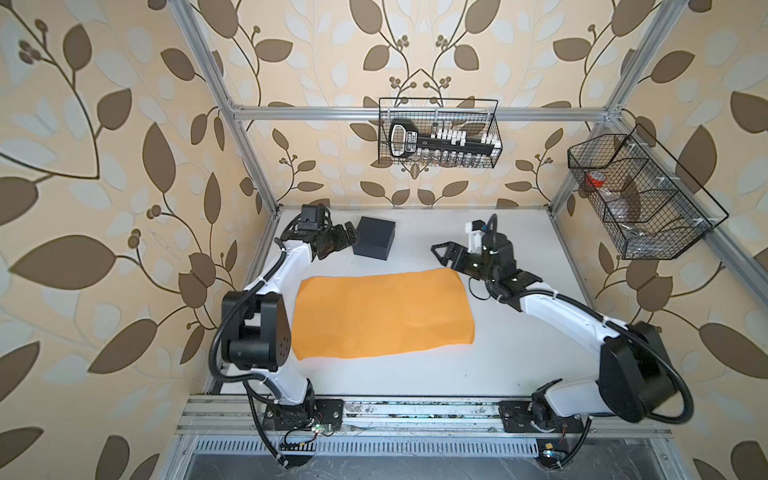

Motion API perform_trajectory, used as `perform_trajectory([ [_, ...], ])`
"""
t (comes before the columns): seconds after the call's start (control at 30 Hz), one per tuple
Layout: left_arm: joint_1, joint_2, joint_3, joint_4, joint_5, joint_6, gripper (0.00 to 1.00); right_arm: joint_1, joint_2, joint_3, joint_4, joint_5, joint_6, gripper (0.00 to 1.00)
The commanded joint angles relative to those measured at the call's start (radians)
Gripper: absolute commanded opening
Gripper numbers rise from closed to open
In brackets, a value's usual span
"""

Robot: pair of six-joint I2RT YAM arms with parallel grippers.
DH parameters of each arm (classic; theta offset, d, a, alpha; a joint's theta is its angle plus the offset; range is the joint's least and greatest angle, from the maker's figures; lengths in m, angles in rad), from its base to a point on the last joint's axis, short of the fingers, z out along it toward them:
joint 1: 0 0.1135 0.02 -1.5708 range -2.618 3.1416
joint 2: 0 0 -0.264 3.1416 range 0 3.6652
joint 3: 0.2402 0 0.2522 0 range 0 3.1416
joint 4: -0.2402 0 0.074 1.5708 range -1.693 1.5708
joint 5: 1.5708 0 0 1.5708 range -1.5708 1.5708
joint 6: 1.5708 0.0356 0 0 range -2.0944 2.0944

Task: Wrap the gift box in paper
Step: 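Reach both grippers to the black box and grip it from opposite sides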

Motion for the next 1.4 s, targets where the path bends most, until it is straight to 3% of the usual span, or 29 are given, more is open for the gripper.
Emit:
perform_trajectory([
  [0.0,0.061,0.106,0.131,-0.059,0.163,-0.008,0.99,0.048,0.177,0.154,0.023,-0.008,0.056,0.94],
  [0.23,0.086,0.312,0.309,-0.016,0.325,0.002,0.99,0.063,0.566,0.526,0.006,-0.088,0.131,0.88],
  [0.47,0.083,0.445,0.390,0.028,0.383,-0.021,0.99,0.065,0.803,0.806,-0.094,-0.113,0.136,0.79],
  [0.57,0.072,0.469,0.407,0.031,0.399,-0.018,0.99,0.064,0.860,0.877,-0.125,-0.103,0.140,0.76],
  [0.87,0.046,0.486,0.435,0.006,0.385,-0.003,0.84,0.061,1.018,1.130,-0.296,-0.079,0.124,0.65],
  [1.07,0.016,0.498,0.494,-0.059,0.343,0.054,0.76,0.059,1.028,1.141,-0.320,-0.032,0.103,0.76],
  [1.37,-0.020,0.562,0.579,-0.158,0.351,0.088,0.61,0.059,1.108,1.290,-0.393,-0.070,0.066,0.58],
])
